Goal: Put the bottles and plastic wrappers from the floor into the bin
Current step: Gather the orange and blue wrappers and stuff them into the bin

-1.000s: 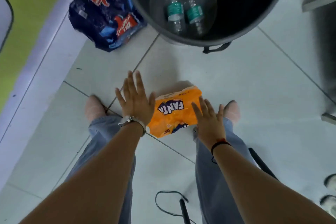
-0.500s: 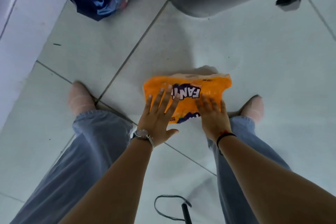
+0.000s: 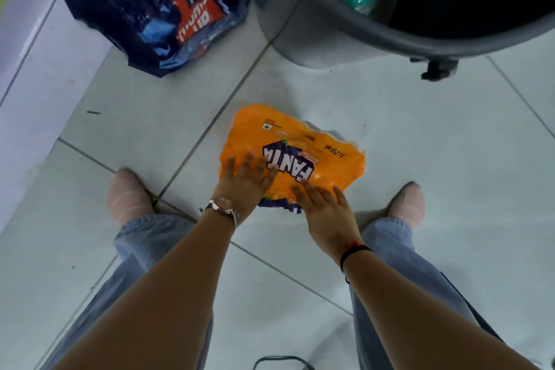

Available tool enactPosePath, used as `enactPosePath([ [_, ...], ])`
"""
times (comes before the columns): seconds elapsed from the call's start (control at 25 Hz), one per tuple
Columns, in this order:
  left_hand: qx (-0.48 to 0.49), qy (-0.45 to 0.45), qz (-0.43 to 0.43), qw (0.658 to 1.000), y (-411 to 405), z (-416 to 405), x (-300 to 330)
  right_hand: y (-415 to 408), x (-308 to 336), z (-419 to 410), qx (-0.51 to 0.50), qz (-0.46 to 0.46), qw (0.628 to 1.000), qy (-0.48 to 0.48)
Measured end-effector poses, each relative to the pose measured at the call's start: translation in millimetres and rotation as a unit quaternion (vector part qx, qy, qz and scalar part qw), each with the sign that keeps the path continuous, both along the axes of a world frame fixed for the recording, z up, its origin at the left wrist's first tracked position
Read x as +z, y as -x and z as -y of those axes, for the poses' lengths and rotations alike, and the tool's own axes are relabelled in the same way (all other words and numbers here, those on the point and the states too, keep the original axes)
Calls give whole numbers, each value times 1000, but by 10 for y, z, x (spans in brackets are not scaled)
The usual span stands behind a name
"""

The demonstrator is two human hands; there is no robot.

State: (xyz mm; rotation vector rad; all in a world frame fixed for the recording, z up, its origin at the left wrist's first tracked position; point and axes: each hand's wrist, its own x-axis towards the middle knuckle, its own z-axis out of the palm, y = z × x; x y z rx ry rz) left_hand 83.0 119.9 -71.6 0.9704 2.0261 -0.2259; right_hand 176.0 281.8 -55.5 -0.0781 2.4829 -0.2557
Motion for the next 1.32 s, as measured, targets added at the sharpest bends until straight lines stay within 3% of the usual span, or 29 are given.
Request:
enactPosePath([
  [0.12, -50, -58, -61, 995, 112, 173, 166, 22, 131, 116, -17, 18, 1000, 8],
  [0.28, -41, -123, -110, 985, 442, 514, 506, 319, 403, 442, -45, 7, 998, 32],
  [0.56, 123, -63, -198, 970, 1381, 1165, 843, 1802, 485, 941, 34, -185, 981, 44],
  [0.72, 217, -77, -211, 950, 1819, 1182, 718, 2607, 332, 1032, 106, -231, 967, 7],
  [0.84, 299, -43, -216, 928, 2042, 1051, 524, 3044, 210, 988, 159, -163, 973, -36],
  [1.0, 375, -58, -220, 899, 2245, 785, 168, 3300, -67, 964, 118, -82, 986, -88],
  [1.16, 365, -30, -123, 922, 2258, 694, -160, 3282, -290, 905, 155, -19, 975, -156],
  [1.32, 284, 13, -126, 950, 2187, 818, -404, 3228, -438, 881, 151, -24, 977, -147],
])
